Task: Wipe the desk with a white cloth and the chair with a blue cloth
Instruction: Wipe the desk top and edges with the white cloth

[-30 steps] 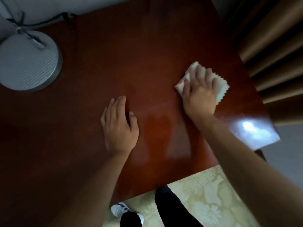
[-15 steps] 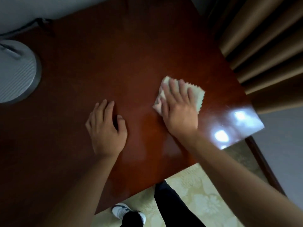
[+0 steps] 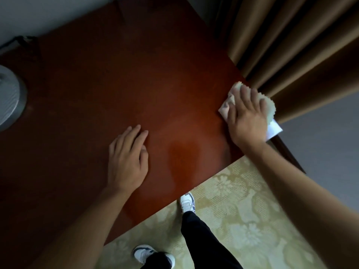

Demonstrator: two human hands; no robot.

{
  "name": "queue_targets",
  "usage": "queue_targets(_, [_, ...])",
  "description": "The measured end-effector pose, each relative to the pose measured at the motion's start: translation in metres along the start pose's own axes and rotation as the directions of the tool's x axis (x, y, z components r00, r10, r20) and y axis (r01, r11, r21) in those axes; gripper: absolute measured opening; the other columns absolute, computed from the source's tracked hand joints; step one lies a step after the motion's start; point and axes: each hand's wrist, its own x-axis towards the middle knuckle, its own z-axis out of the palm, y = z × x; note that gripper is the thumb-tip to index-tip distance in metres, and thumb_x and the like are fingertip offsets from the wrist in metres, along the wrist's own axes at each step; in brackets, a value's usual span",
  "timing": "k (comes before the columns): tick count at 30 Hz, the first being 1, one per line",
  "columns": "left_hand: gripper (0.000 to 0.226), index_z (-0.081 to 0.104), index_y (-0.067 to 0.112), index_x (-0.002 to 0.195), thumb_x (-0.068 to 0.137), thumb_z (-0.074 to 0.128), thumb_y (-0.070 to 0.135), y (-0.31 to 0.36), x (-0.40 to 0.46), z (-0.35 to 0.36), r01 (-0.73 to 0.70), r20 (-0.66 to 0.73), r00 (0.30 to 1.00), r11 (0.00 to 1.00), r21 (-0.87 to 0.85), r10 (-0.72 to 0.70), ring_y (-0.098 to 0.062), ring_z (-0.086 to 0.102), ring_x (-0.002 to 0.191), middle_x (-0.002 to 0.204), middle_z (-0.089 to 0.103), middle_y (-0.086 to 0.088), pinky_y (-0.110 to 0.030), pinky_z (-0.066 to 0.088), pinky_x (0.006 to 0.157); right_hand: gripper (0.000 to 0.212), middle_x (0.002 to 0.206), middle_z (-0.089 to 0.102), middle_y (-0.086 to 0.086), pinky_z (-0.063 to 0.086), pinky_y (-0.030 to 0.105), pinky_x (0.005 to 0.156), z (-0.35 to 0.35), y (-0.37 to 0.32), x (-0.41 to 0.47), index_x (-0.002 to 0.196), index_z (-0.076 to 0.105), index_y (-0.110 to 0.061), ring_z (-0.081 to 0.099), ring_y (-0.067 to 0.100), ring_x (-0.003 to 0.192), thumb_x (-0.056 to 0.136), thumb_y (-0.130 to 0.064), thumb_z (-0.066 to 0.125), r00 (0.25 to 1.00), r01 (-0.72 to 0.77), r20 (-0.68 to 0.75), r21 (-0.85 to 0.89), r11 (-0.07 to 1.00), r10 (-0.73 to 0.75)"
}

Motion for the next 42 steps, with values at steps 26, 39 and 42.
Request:
queue_targets(26, [0.04, 0.063, 0.013, 0.121, 0.084, 0.052, 0.025, -0.084, -0.207, -0.082, 0.427, -0.042, 0.903, 0.904, -0.028, -0.428, -0.021, 0.049, 0.13, 0.132, 0.06, -0.003, -0.038, 0.032, 0.109, 0.05, 0.158, 0.027, 0.004, 0.017, 0.052, 0.119, 0.071, -0.273, -0.234, 0.15, 0.032, -0.014, 0.011, 0.031, 0.149, 0.104, -0.034, 0.029, 0.682, 0.682, 0.231, 0.144, 0.717, -0.694])
queue_targets(39, [0.024, 0.067, 0.019, 0.101, 0.078, 0.074, 0.019, -0.152, -0.323, -0.13, 0.514, -0.055, 0.855, 0.857, -0.039, -0.516, -0.02, 0.058, 0.107, 0.112, 0.063, 0.002, -0.04, 0.045, 0.088, 0.049, 0.152, 0.04, 0.003, -0.005, 0.035, 0.12, 0.088, -0.394, -0.32, 0.134, 0.056, -0.017, 0.013, 0.022, 0.149, 0.086, -0.013, 0.057, 0.54, 0.448, 0.377, 0.629, 0.636, -0.753])
queue_targets(42, [0.018, 0.069, 0.017, 0.094, 0.078, 0.077, 0.016, -0.158, -0.324, -0.135, 0.498, -0.032, 0.866, 0.866, -0.055, -0.5, -0.023, 0.06, 0.111, 0.117, 0.063, 0.0, -0.04, 0.048, 0.089, 0.042, 0.15, 0.043, 0.003, 0.004, 0.033, 0.12, 0.08, -0.392, -0.318, 0.134, 0.057, -0.016, 0.02, 0.022, 0.147, 0.092, -0.019, 0.059, 0.506, 0.516, 0.404, 0.567, 0.642, -0.763])
